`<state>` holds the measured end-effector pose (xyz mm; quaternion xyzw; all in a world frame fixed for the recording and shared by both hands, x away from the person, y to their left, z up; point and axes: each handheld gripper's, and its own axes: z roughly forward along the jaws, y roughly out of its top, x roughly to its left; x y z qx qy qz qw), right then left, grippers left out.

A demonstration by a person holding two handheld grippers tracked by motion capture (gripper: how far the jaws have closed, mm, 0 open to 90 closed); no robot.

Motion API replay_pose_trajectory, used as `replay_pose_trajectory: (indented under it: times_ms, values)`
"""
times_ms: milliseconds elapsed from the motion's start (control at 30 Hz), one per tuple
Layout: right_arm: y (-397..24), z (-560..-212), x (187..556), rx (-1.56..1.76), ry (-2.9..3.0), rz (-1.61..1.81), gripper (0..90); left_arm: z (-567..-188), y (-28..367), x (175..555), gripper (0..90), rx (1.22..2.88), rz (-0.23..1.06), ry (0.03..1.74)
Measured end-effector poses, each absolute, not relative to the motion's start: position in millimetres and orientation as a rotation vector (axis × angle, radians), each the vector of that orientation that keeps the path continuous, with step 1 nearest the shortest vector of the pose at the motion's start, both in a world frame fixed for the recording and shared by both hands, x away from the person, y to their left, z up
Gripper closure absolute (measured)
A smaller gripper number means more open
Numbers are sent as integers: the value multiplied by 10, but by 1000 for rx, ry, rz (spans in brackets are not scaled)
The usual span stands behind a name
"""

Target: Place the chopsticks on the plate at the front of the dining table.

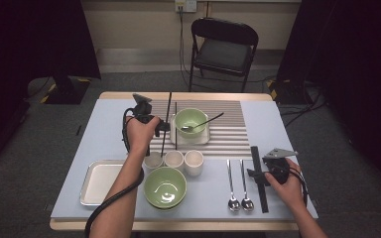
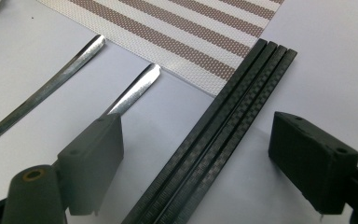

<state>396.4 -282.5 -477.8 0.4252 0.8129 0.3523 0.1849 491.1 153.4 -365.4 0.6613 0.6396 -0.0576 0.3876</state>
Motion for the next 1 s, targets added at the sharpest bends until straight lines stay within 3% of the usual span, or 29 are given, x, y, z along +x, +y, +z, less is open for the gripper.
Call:
replay_pose_trajectory:
  times_ms: [1000]
  values:
    - [-2824, -4777, 3964, 1202, 2292, 993, 170, -3710, 1482, 5108, 862, 1660, -140, 1670]
